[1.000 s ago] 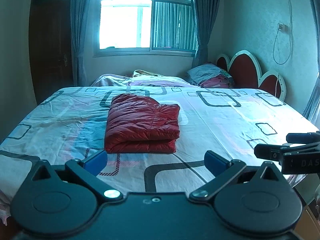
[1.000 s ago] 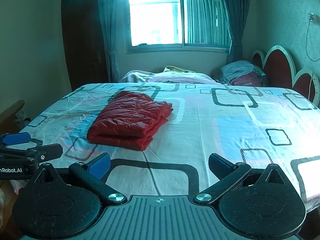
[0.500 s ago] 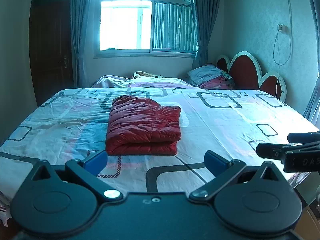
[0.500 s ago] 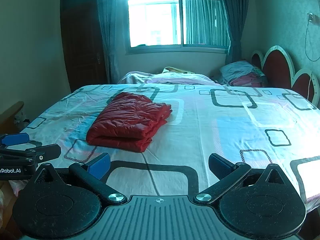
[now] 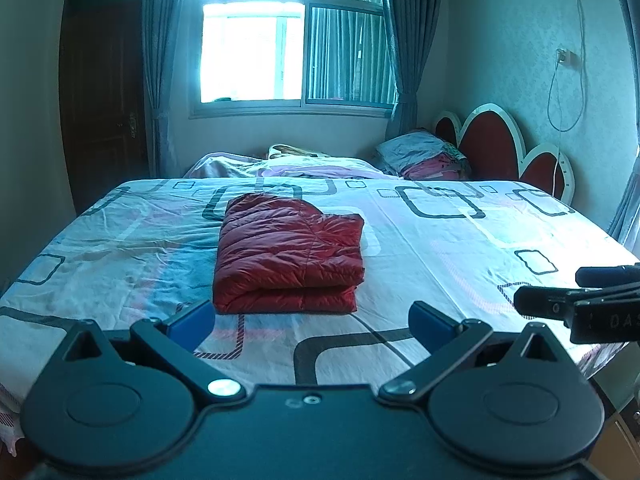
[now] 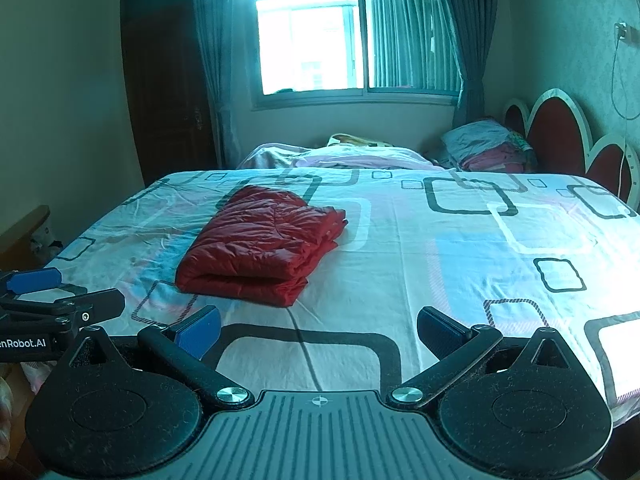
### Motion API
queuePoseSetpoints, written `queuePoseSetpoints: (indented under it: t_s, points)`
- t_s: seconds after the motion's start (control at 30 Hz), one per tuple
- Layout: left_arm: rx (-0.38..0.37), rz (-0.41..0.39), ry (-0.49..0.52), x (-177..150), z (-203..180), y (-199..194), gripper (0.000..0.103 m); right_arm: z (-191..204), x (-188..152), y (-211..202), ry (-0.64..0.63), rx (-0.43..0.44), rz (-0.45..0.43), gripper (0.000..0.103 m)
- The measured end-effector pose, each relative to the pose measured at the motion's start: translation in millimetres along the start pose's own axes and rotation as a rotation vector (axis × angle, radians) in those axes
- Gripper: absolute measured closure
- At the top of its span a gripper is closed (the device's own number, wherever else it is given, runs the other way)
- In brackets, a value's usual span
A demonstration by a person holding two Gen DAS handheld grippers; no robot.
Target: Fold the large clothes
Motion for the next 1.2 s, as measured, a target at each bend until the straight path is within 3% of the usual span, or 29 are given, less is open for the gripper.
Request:
queuePoseSetpoints:
  t_s: [1.2]
  points:
    - [-0.015, -0.016, 0.008, 1.5, 8.1, 2.8, 0.001, -4.5, 1.8, 0.5, -0.005, 0.004, 0.004, 0.000]
Point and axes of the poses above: each gripper's, at about its wrist camera, not at the fingertips, and y roughly the way its jaws point, z to its left, x to its top, the point moved 1 cm from there along y, roughly the way its jaws point, and after that the axes turned 1 degree about -y, right-handed, at the moved point
